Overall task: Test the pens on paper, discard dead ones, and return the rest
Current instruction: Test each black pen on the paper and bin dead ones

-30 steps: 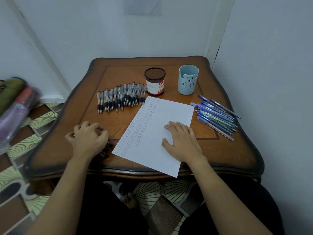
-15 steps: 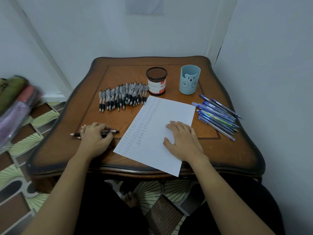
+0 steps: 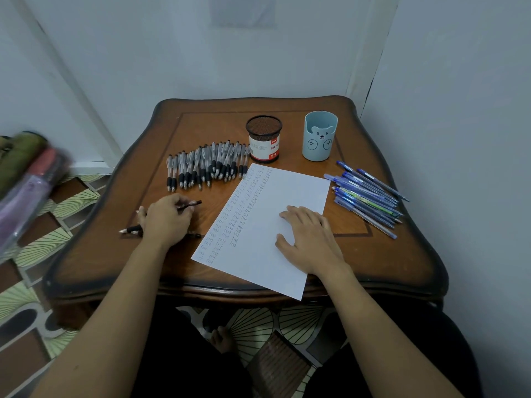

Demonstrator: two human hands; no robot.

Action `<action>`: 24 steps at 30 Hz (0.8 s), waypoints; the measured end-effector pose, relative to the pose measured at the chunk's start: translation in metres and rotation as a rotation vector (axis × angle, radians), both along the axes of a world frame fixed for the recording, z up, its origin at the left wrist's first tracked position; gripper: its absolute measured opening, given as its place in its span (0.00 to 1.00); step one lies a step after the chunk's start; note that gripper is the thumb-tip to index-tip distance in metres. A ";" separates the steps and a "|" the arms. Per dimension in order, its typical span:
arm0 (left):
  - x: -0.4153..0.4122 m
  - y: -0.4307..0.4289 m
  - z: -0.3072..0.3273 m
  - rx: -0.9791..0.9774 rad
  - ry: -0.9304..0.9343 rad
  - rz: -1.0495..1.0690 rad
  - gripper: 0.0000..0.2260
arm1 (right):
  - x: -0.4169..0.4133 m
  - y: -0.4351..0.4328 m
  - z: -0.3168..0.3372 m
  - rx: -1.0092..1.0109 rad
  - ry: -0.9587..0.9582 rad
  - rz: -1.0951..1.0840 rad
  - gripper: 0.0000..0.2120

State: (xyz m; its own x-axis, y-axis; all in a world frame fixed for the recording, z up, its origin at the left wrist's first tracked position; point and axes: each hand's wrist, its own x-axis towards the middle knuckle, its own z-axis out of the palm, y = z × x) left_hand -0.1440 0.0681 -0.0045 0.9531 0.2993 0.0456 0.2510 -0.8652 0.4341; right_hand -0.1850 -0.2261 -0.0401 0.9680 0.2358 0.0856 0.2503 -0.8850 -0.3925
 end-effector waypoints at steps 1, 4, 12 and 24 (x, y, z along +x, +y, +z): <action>0.000 -0.002 0.000 0.019 -0.023 -0.018 0.08 | 0.000 0.000 0.000 0.002 -0.001 0.001 0.25; -0.001 -0.011 -0.003 0.053 -0.135 -0.103 0.09 | 0.000 0.000 0.000 0.005 0.001 0.003 0.26; -0.014 -0.044 -0.005 -0.193 -0.442 -0.404 0.08 | 0.000 -0.001 0.002 0.029 0.010 -0.001 0.25; -0.027 -0.056 0.009 -0.431 -0.295 -0.340 0.15 | 0.001 -0.002 0.006 0.036 0.067 -0.026 0.26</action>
State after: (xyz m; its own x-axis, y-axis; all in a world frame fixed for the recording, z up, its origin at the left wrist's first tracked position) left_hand -0.1713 0.0119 0.0050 0.9640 0.0317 0.2641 -0.1914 -0.6069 0.7714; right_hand -0.1842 -0.2285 -0.0345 0.9777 0.2082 0.0283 0.1992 -0.8759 -0.4394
